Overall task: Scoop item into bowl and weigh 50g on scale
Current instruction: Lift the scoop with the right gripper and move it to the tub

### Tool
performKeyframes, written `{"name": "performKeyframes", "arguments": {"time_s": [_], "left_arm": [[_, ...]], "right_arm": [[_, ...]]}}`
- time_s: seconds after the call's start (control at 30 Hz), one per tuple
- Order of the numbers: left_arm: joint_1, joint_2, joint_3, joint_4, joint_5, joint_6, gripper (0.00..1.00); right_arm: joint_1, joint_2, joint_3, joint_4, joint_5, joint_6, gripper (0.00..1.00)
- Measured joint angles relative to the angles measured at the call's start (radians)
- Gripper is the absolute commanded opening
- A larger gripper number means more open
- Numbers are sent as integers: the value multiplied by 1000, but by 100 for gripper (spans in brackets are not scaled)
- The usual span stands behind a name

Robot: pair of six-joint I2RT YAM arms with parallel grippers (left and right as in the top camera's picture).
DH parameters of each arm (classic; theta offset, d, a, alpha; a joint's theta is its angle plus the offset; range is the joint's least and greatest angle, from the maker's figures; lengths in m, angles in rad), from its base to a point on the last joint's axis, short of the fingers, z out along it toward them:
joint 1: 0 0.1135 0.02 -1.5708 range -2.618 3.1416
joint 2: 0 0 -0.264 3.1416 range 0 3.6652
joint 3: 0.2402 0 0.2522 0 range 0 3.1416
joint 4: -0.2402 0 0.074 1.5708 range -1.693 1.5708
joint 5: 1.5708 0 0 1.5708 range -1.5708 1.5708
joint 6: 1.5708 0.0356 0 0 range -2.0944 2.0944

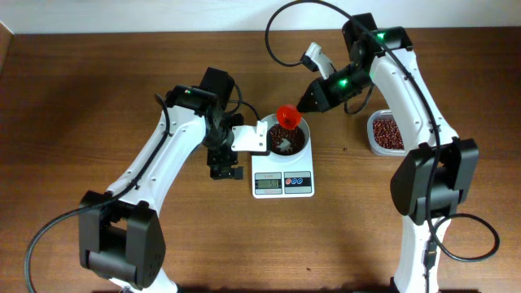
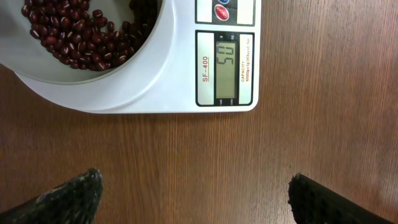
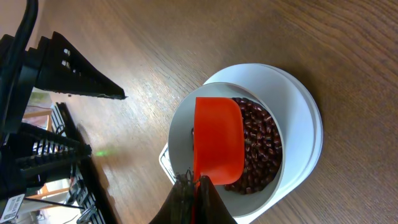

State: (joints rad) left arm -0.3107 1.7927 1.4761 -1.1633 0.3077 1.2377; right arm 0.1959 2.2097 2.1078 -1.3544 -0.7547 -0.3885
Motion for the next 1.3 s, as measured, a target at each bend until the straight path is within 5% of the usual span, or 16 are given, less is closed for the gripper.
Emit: {"name": "performKeyframes", "arguments": {"time_s": [0.6, 1.3], "left_arm": [[0, 0, 0, 0, 0, 0, 99], [0, 0, 0, 0, 0, 0, 99]], "right_arm": [[-28, 0, 108, -46, -7, 15, 4], [-473, 0, 129, -172, 69, 72, 4]]}}
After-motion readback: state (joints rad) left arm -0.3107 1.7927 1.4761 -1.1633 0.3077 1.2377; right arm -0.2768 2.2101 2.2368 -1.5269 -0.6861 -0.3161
